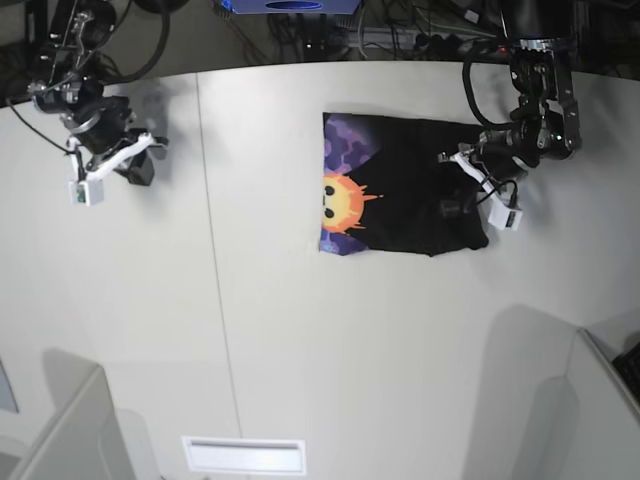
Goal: Fold the T-shirt properly
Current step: 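Drag the bundle with the left gripper, rotating it upright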
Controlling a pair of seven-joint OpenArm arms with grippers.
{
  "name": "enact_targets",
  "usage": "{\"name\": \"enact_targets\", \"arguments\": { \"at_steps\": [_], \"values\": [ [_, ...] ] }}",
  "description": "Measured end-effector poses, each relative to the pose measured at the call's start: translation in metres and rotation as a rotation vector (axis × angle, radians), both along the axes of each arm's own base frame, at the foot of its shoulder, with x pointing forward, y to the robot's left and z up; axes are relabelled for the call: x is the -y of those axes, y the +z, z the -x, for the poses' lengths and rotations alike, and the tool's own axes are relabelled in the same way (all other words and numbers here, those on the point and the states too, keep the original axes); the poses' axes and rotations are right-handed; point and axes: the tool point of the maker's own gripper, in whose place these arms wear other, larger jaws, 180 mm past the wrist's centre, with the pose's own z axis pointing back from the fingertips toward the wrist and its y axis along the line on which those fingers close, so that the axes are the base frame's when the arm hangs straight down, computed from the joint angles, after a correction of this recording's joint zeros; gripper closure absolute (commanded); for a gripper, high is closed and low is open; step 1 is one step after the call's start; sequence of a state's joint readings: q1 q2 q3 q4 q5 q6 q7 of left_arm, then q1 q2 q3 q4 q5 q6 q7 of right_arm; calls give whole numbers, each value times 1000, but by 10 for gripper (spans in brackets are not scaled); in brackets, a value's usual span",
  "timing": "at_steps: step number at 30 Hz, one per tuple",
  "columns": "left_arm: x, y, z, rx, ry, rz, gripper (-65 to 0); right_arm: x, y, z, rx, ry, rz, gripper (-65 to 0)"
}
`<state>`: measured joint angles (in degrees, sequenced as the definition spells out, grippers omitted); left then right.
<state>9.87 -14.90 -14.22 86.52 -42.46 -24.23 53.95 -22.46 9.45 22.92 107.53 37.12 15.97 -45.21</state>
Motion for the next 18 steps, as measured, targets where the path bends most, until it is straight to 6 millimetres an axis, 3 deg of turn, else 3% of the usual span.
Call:
{"name": "enact_targets", "arguments": {
  "at_steps": [18],
  "values": [
    [39, 14, -33, 28, -398, -184, 0, 5, -11, 22, -50, -9, 7, 0]
  ]
}}
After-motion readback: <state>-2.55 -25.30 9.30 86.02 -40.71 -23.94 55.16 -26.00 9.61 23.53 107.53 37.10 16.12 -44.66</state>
